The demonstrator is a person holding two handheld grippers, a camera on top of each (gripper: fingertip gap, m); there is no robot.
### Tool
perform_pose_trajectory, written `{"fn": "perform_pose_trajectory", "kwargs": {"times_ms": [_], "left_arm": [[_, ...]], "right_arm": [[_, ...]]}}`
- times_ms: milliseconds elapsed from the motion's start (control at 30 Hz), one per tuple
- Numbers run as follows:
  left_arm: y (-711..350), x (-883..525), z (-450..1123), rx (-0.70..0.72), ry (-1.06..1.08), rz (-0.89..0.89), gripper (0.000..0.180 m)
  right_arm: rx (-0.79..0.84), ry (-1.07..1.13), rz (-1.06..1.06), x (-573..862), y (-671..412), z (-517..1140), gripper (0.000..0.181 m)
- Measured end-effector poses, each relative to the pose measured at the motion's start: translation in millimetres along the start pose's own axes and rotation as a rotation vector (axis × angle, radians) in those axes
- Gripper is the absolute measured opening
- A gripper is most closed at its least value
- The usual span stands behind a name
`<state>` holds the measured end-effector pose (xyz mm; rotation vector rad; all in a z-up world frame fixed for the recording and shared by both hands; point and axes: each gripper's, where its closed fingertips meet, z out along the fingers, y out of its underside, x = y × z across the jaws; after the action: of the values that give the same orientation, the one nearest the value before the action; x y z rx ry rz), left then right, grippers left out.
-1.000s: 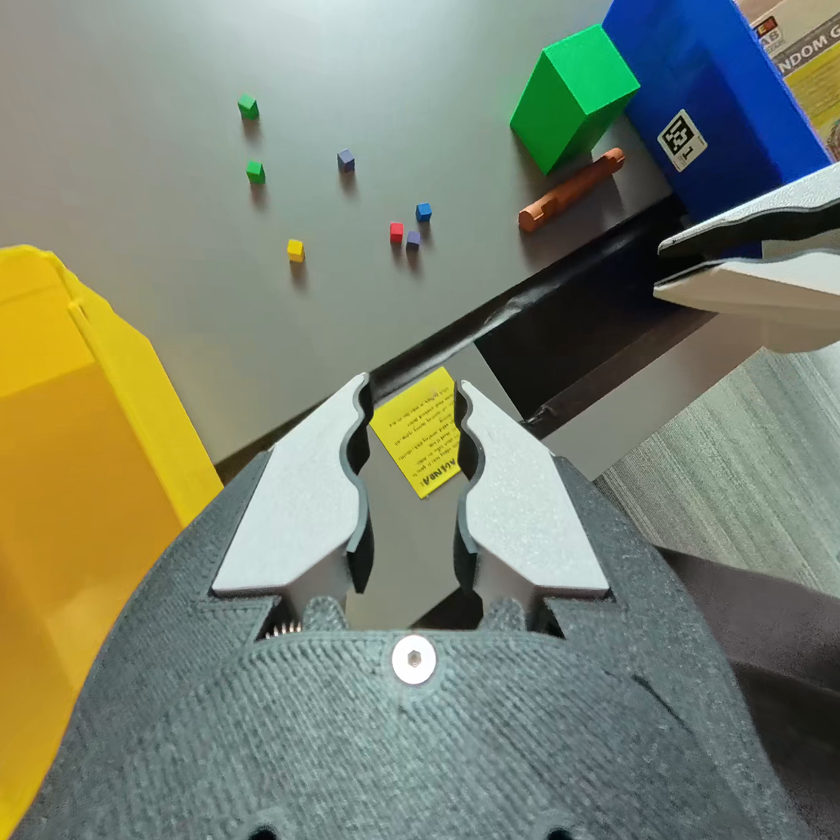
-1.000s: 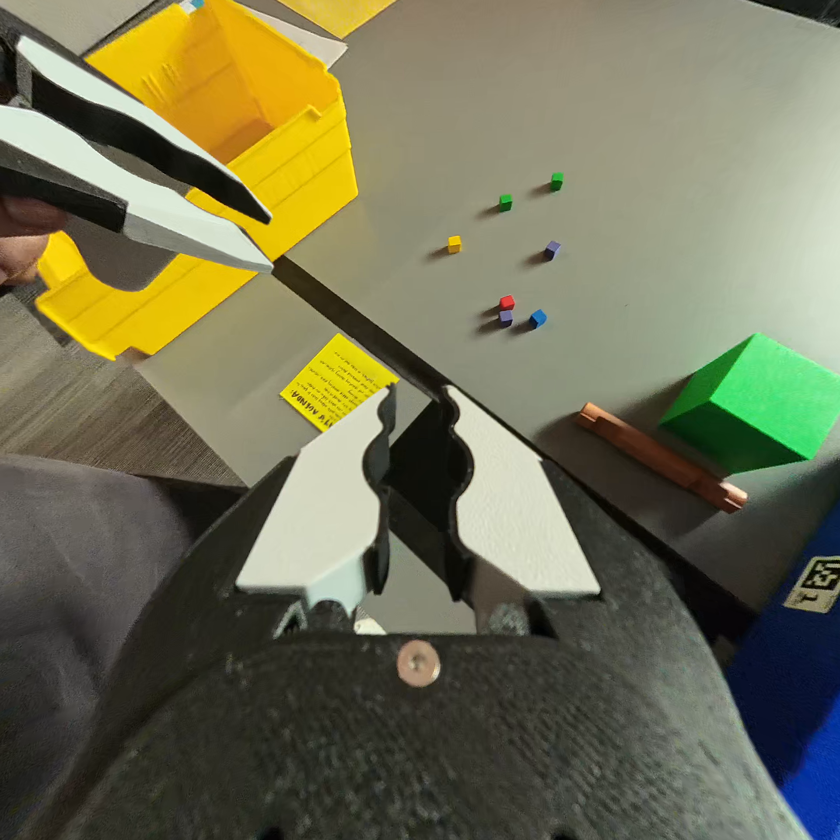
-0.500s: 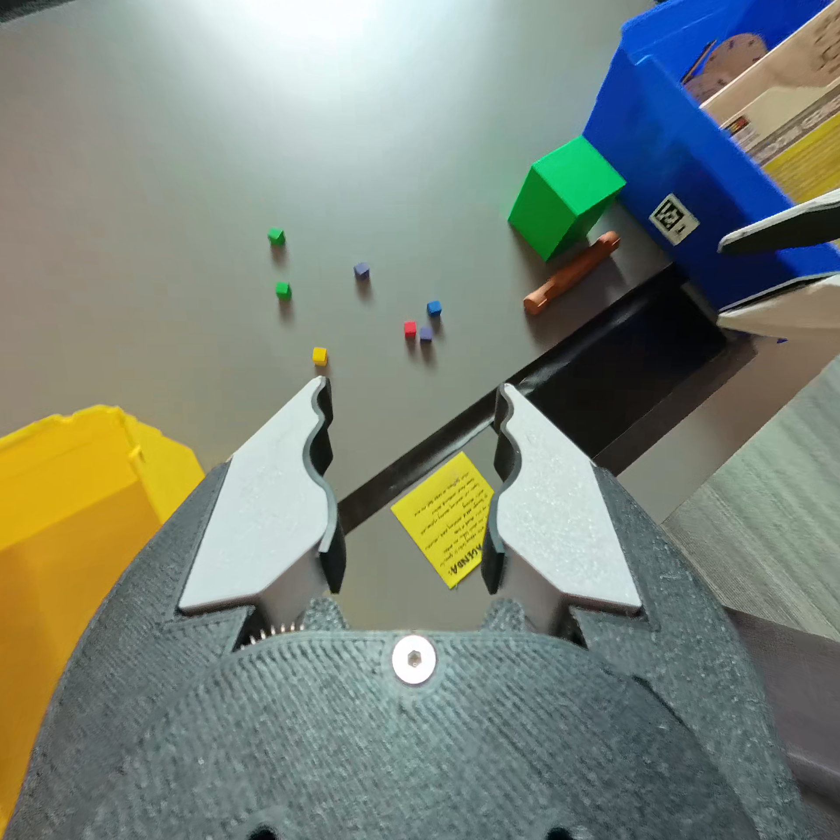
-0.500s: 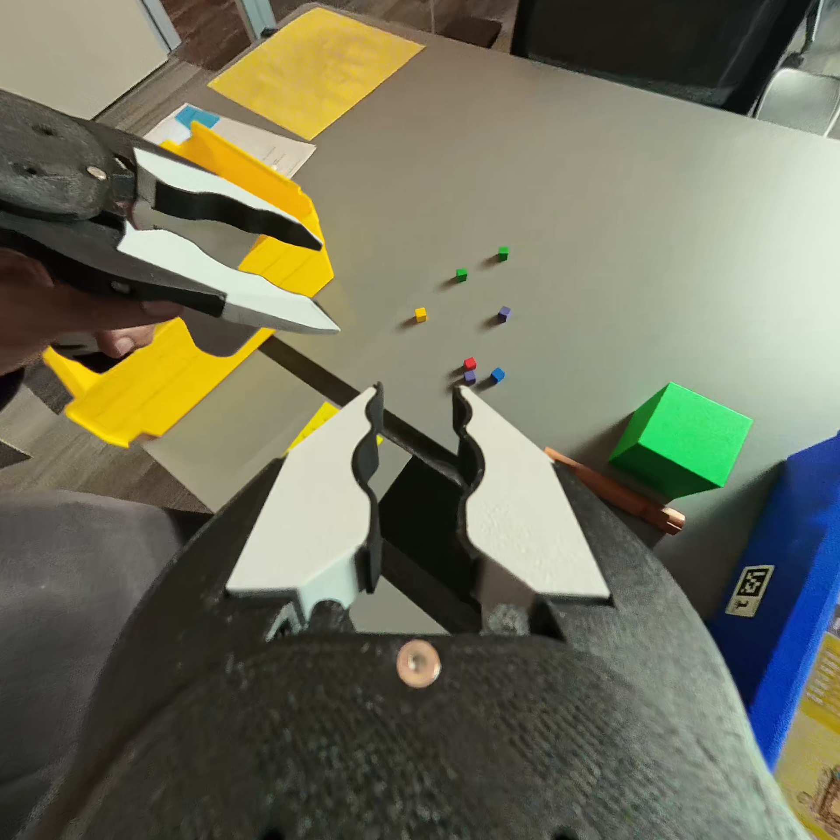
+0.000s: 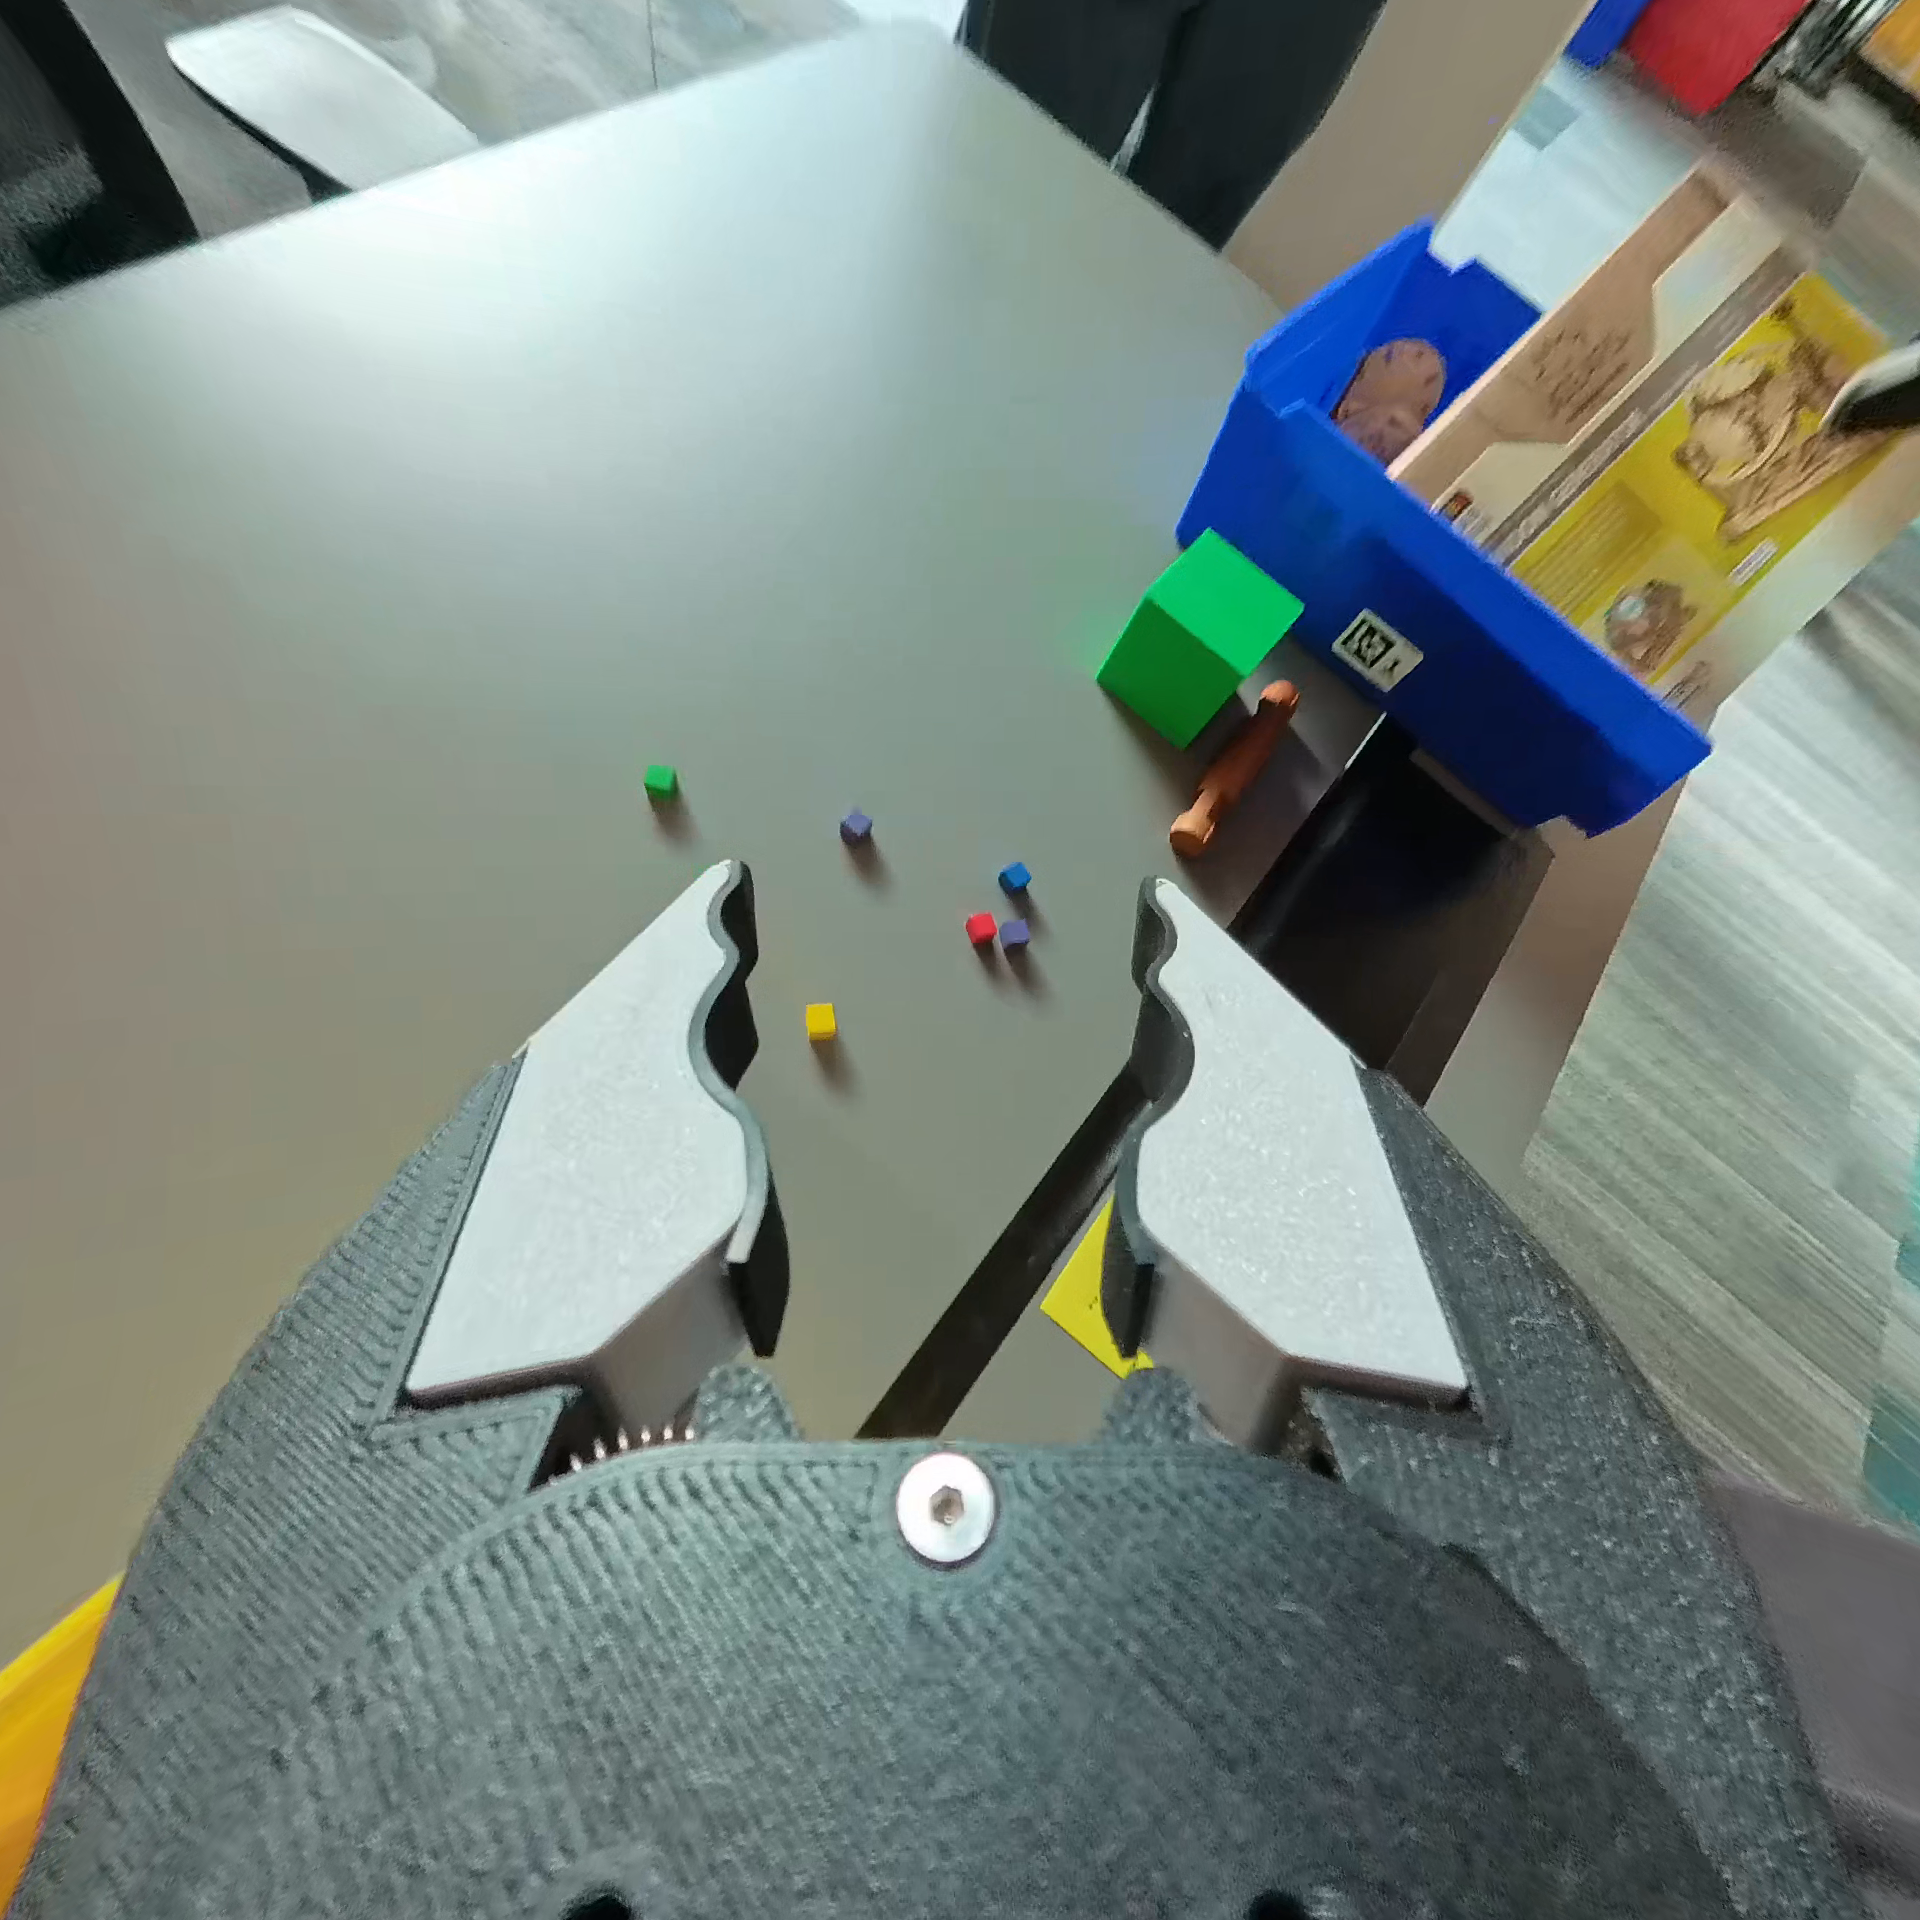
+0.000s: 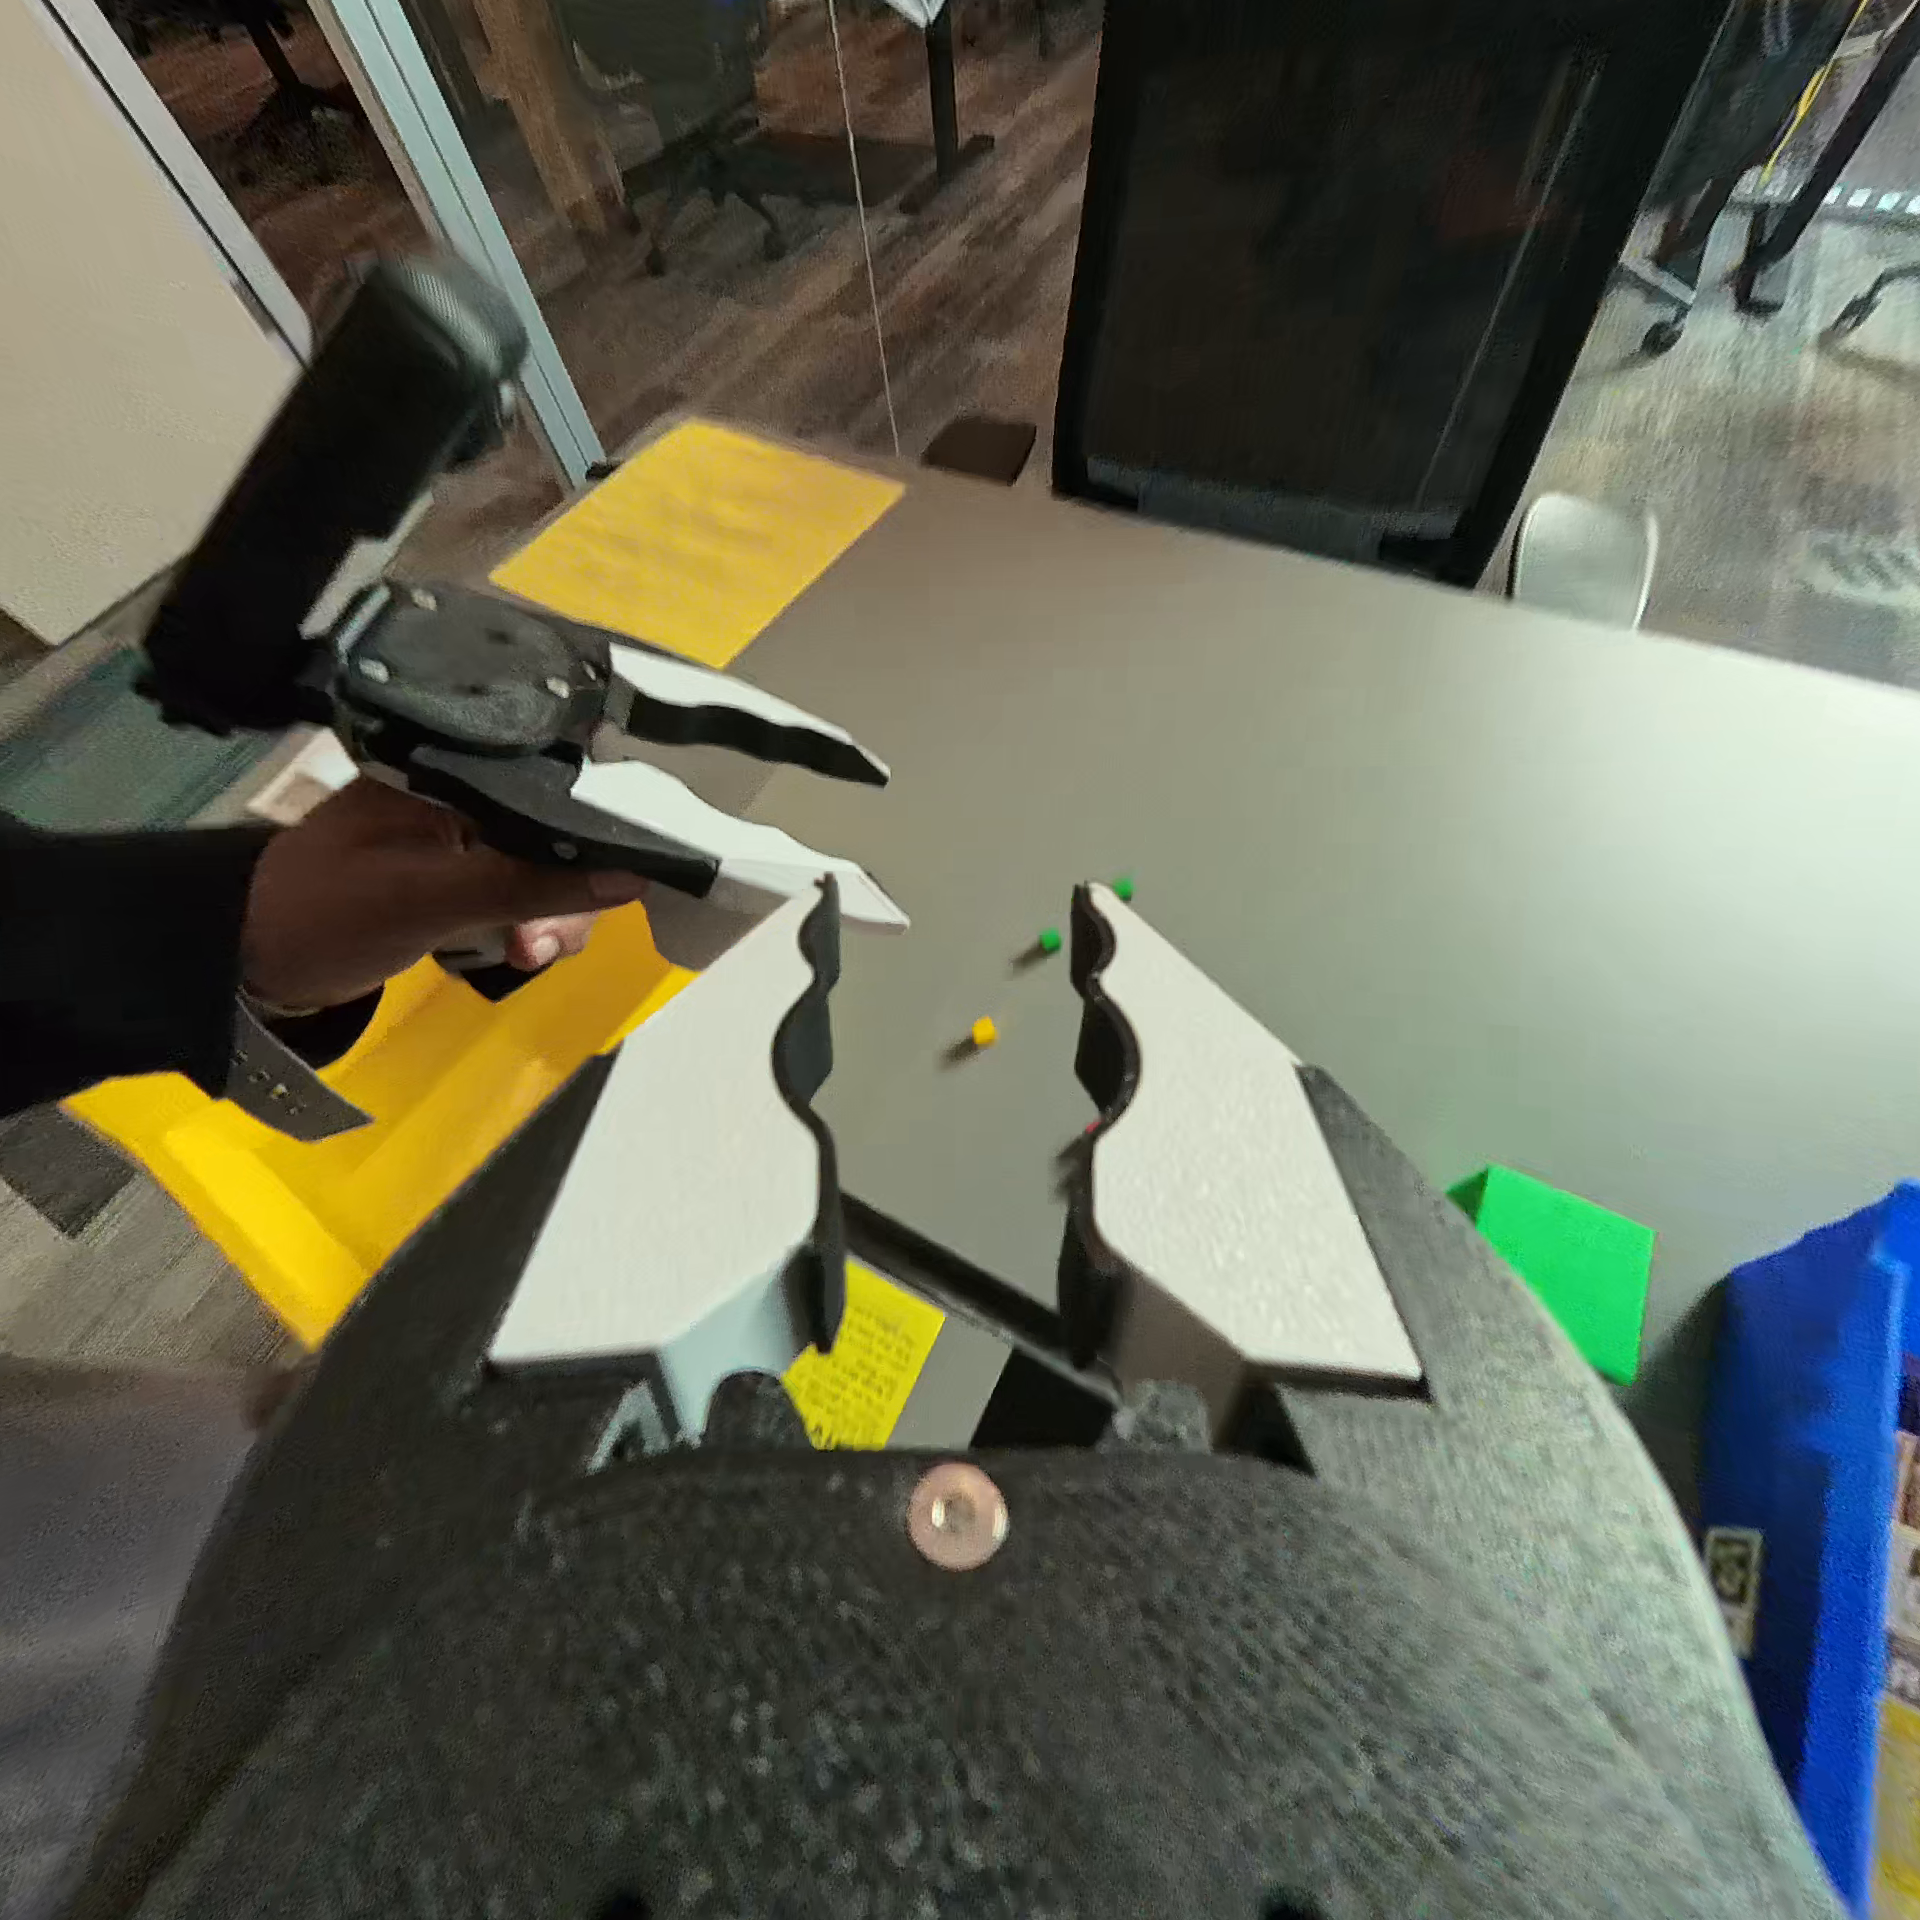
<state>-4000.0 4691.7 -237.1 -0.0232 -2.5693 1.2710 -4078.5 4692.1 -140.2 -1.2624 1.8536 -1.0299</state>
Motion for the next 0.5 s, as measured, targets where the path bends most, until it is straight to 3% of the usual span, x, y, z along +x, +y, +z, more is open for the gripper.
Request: {"fn": "perform_pose_trajectory", "kwargs": {"times_ms": [133, 333, 500], "left_arm": [[-35, -9, -19, 0.082, 0.017, -0.013, 0.070], [-53, -9, -47, 0.112, 0.030, 0.025, 0.070], [-65, -17, -70, 0.165, 0.017, 0.021, 0.074]], "right_arm": [[0.167, 0.069, -0.083, 18, -111, -22, 0.049], [0.559, 0.218, -0.194, 50, -305, -134, 0.055], [0.618, 0.317, -0.171, 80, -322, -194, 0.060]]}}
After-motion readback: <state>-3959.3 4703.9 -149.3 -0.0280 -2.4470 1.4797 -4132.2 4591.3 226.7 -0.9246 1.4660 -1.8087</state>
